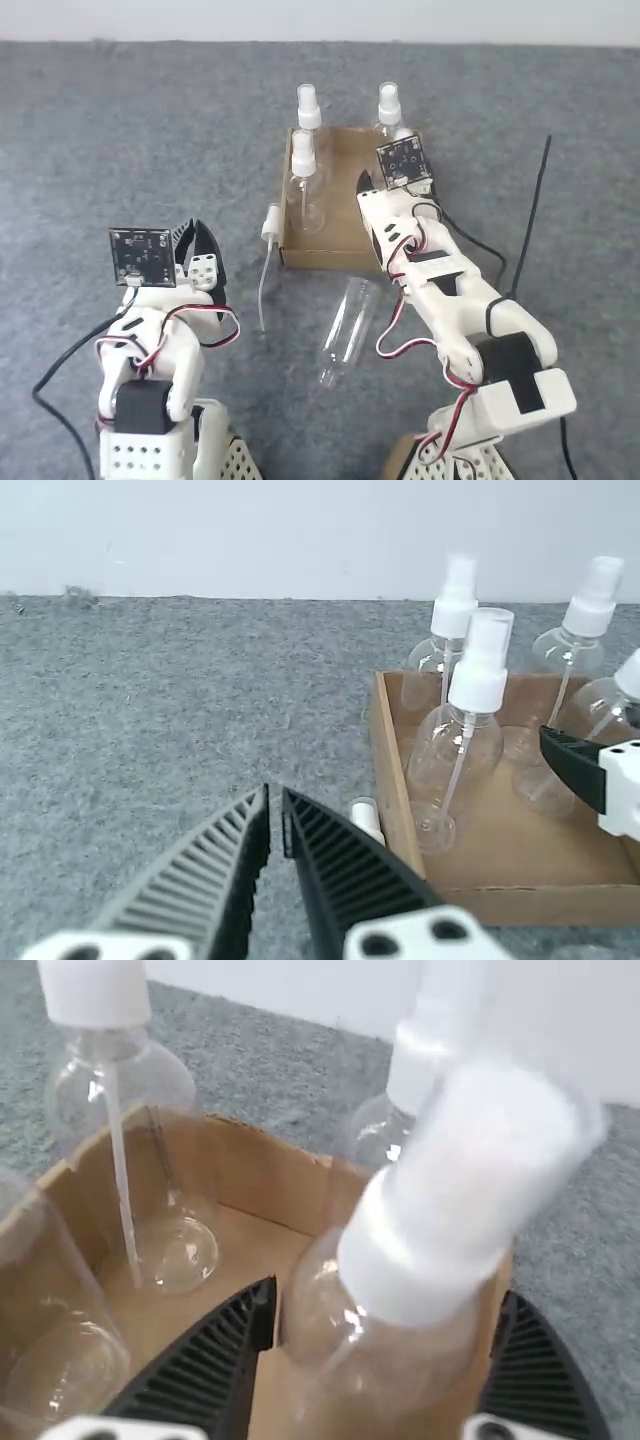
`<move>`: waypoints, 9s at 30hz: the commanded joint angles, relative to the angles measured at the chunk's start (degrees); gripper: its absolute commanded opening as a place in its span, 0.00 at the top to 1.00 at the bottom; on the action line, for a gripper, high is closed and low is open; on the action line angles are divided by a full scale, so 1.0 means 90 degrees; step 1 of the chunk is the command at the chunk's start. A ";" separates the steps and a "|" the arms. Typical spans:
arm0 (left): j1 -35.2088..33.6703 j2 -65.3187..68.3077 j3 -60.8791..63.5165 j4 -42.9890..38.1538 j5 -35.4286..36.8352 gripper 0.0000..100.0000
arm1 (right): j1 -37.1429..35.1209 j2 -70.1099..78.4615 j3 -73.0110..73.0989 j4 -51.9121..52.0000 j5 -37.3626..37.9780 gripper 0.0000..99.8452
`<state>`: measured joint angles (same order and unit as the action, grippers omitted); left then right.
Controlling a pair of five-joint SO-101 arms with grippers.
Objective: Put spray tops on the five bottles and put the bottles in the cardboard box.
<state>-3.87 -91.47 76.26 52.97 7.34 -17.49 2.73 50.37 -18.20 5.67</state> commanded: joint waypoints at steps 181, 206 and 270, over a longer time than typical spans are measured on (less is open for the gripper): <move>0.0000 -0.0117 0.0151 -0.0244 0.0020 0.99 | 0.4723 -0.0894 -0.3370 0.8806 -0.0430 0.75; 0.0020 -0.0117 0.0181 -0.0244 0.0020 0.99 | 0.5944 -0.0816 -0.3712 1.0027 0.8283 0.75; 0.0010 -0.0078 0.0190 -0.0342 0.0020 0.99 | 0.3629 -0.1773 -0.3985 1.0379 0.6222 0.99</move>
<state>-3.87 -91.82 78.29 51.47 7.34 14.59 -6.07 17.49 71.56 57.80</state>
